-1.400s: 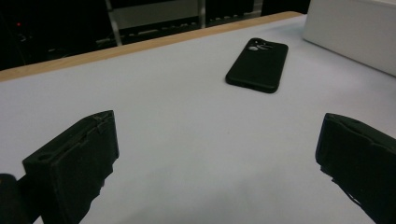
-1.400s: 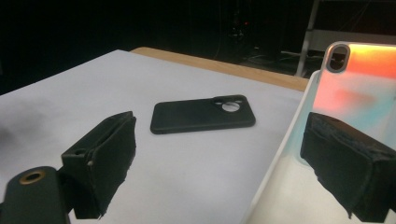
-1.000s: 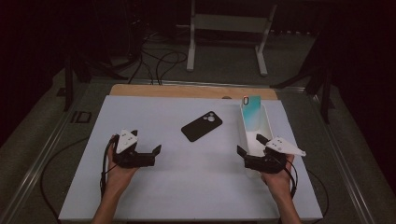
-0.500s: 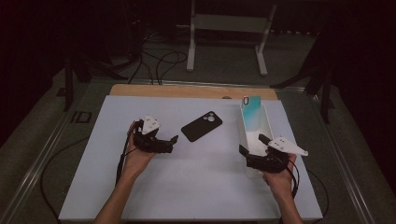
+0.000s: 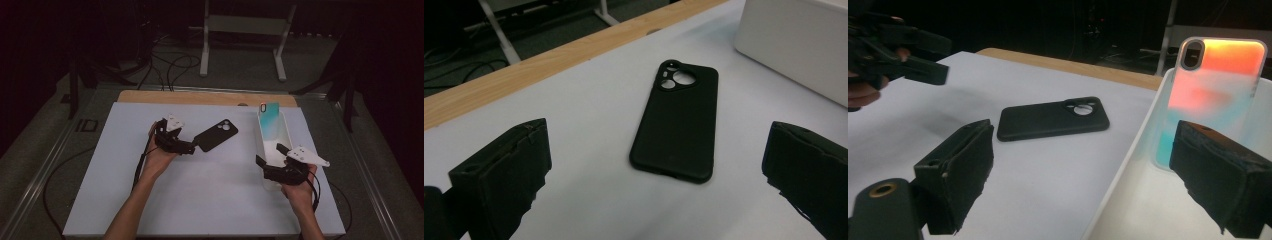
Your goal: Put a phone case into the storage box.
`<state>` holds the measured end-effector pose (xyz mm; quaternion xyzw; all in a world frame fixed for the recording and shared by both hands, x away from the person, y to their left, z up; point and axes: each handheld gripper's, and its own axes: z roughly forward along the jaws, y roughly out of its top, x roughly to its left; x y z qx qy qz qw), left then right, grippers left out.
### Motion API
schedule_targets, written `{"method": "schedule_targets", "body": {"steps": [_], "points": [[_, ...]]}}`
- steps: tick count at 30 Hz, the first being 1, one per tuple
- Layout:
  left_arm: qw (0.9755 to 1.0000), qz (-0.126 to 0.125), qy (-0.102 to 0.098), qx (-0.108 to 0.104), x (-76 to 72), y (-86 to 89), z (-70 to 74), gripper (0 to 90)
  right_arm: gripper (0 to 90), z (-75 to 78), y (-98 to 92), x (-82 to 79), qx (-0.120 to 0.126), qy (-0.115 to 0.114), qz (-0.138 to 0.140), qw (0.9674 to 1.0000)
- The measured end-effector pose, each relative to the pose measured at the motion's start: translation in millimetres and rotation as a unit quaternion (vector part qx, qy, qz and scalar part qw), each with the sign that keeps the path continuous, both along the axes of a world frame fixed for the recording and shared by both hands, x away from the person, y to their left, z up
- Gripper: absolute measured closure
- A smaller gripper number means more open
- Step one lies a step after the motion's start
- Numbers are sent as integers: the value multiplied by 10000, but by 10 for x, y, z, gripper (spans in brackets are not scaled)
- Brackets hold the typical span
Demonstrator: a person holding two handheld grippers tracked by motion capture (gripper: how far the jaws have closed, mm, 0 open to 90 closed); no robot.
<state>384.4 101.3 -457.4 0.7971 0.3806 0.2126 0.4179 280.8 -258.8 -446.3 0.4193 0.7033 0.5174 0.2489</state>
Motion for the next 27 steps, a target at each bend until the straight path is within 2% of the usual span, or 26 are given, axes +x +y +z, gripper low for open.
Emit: {"method": "schedule_targets", "body": {"steps": [15, 23, 27], "points": [[9996, -204, 119, 144, 259, -288, -65, 0, 103, 6, -5, -4, 25, 1, 2, 10000], [9986, -283, 296, 335, 396, -414, -154, 0, 103, 10, 1, -6, 37, -14, 34, 10000], [9981, -312, 384, 365, 446, -465, -216, 0, 103, 14, 6, -6, 34, -15, 39, 10000]]}}
